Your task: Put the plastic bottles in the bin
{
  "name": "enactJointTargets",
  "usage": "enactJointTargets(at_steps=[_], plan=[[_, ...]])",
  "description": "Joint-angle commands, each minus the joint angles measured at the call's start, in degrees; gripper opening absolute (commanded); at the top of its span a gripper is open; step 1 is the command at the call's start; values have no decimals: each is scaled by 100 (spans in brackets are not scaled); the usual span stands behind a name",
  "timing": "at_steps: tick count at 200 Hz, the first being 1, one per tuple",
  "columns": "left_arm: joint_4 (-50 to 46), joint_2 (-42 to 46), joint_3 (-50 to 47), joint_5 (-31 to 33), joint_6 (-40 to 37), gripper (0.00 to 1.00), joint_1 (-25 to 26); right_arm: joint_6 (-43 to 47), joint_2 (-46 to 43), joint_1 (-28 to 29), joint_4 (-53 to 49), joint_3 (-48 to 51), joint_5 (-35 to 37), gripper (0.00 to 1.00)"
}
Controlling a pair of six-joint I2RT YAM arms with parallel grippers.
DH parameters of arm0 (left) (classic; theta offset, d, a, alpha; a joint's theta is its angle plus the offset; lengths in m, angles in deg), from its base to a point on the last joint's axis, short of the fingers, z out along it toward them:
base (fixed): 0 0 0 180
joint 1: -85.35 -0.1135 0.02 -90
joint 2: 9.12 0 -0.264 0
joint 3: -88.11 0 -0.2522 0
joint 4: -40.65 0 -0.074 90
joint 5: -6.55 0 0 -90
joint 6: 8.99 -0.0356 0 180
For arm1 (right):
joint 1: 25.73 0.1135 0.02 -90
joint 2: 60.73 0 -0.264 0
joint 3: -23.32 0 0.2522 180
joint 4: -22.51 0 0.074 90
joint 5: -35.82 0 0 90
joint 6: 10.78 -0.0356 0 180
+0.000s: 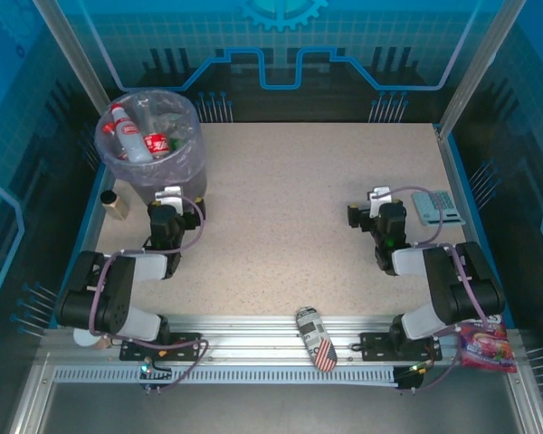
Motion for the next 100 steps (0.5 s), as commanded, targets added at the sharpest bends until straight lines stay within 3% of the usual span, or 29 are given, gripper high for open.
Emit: enactJointTargets(at_steps=[1,100], plan=[[282,-281,127,-377,59,99,-48,34,182,-147,838,57,-77,100],[520,-535,100,-500,197,99,-188,-111,163,-233,758,40,-33,100]])
